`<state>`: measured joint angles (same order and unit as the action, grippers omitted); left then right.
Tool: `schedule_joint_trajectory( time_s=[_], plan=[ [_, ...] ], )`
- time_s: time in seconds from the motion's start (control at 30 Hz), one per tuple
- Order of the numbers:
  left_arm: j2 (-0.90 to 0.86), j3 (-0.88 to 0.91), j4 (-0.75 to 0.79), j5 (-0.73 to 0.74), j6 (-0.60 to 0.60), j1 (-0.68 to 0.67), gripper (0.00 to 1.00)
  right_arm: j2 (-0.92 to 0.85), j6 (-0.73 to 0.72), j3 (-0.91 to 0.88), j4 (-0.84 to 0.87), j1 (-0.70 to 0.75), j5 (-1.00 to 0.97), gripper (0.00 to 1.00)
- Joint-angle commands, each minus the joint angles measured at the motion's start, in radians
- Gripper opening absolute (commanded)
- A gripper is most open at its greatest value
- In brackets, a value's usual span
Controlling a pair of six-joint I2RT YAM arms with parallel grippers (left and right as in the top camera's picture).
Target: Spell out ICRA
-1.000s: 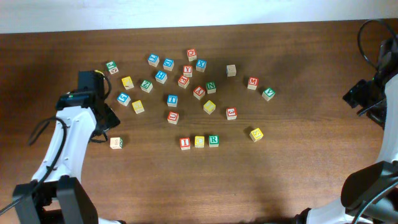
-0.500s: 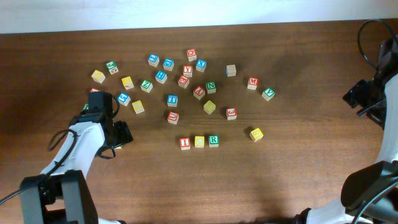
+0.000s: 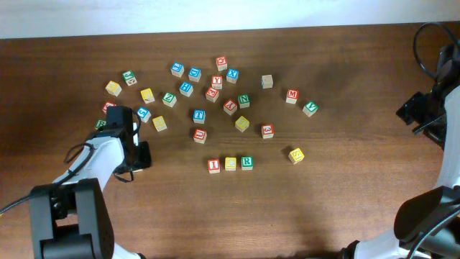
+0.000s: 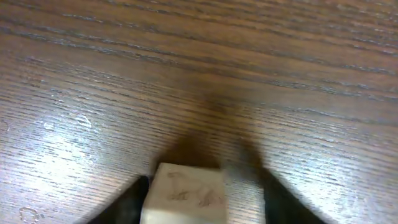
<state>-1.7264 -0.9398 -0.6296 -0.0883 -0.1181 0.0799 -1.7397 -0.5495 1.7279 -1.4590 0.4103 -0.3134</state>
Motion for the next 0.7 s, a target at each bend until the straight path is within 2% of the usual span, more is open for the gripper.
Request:
schedule_joint_trajectory(
  time_s=[0.0,0.07,0.23,0.33,0.47,0.53,0.63,0.67],
  plan=[
    [-0.020,0.008,0.001,0.002,0.008,0.002,0.35,0.010,-0.005,0.010,0.000,0.003,-0.004,0.98],
    [-0.018,0.008,0.001,0.002,0.008,0.002,0.26,0.010,-0.006,0.010,0.000,0.003,-0.004,0.98],
    [0.014,0.008,-0.007,-0.005,0.008,0.002,0.26,0.010,-0.005,0.010,0.000,0.003,-0.004,0.98],
    [0.063,0.008,-0.014,-0.026,0.007,0.002,0.21,0.010,-0.005,0.010,0.000,0.003,-0.004,0.98],
    [0.079,0.008,-0.018,-0.042,-0.012,-0.027,0.21,0.010,-0.005,0.010,0.000,0.003,-0.004,0.98],
    [0.079,0.008,-0.019,-0.154,-0.019,-0.102,0.22,0.010,-0.005,0.010,0.000,0.003,-0.004,0.98],
    [0.079,0.008,-0.045,-0.469,-0.143,-0.246,0.23,0.010,-0.005,0.010,0.000,0.003,-0.004,0.98],
    [0.079,0.008,-0.049,-0.522,-0.163,-0.276,0.22,0.010,-0.005,0.010,0.000,0.003,-0.004,0.98]
  ],
)
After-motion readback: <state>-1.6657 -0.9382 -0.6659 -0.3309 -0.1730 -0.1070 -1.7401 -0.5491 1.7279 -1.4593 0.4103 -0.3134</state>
